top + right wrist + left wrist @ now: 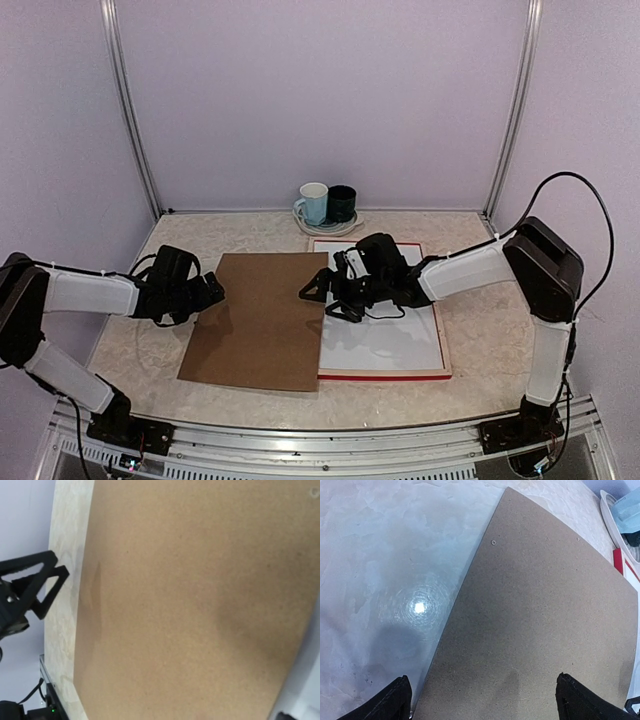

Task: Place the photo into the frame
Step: Turn over the backboard.

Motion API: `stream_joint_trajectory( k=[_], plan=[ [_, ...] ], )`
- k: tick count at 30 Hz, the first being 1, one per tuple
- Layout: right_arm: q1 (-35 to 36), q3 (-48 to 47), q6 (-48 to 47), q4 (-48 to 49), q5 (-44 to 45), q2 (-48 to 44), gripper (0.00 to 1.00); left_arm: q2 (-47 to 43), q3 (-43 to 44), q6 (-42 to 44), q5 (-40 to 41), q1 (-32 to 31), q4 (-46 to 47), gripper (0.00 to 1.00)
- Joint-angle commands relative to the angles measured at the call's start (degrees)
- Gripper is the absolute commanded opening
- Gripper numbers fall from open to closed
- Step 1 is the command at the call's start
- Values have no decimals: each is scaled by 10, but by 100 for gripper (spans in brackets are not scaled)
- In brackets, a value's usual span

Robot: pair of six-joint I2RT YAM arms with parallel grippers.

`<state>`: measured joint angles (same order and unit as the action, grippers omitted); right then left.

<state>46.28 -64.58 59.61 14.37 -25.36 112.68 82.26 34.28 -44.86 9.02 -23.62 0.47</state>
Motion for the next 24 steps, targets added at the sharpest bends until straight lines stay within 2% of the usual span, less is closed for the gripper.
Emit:
stream_joint_trajectory(
  k=[1, 10, 24],
  plan=[
    [4, -14, -16, -31, 13, -22, 99, -2, 9, 15, -10, 9, 0, 99],
    [4, -16, -16, -43, 11, -13, 99, 57, 10, 15, -26, -3, 33, 99],
    [6, -56, -6, -2, -20, 44, 99, 69, 10, 15, -28, -12, 37, 99]
  ],
)
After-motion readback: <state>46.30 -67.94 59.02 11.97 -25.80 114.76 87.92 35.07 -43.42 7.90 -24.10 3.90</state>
